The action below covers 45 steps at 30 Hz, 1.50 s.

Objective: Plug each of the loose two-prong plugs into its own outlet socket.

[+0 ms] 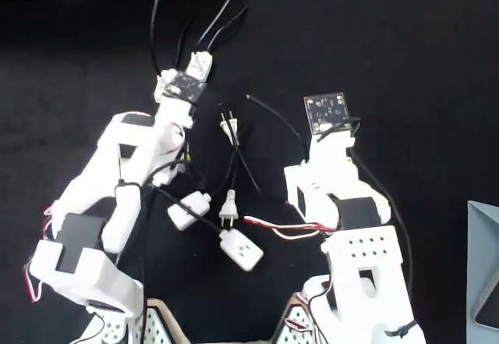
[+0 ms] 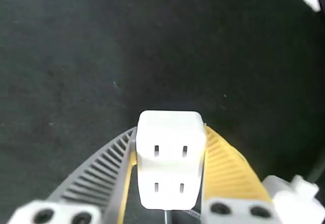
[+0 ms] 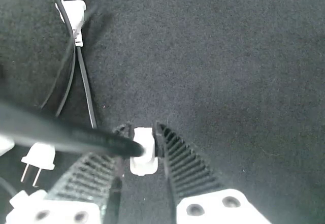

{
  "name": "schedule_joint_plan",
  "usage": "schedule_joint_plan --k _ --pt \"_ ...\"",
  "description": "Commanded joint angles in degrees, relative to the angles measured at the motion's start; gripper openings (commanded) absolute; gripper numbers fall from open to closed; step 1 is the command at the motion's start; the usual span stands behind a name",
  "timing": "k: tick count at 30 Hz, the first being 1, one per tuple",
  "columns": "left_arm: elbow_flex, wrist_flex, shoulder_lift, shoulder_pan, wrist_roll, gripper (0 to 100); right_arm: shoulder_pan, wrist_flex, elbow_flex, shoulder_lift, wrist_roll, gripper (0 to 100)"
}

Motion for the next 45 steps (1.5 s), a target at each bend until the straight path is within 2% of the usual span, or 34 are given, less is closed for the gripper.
schedule_joint_plan --k 1,11,17,21,29,32,38,45 --pt "2.15 0.18 -0.53 2.77 -0.44 11 -0.88 -0.09 -1.98 -0.66 0.44 1.2" --pt "5.85 6.77 -7.12 3.3 0.44 12 -0.88 -0.09 -1.98 -0.66 0.53 1.3" --pt "5.67 6.86 -15.03 -3.12 10.55 30 -0.88 -0.09 -1.98 -0.66 0.53 1.3" --pt "6.29 7.03 -19.6 -5.85 10.81 30 -1.05 -0.18 -2.24 -0.66 0.53 1.3" --pt "6.29 13.36 -21.63 -8.75 11.25 30 -6.42 -2.46 -2.86 -0.57 0.44 1.2" --pt "8.75 11.87 -21.01 -8.31 11.25 30 -6.51 -3.43 -3.03 -0.57 0.44 1.2" --pt "17.36 1.76 -20.84 -6.11 10.64 29 -6.51 -3.34 -1.54 -0.57 0.26 1.2" --pt "19.21 -2.37 -20.84 -5.32 -1.32 16 -6.51 -3.43 -0.75 -0.57 0.35 1.2"
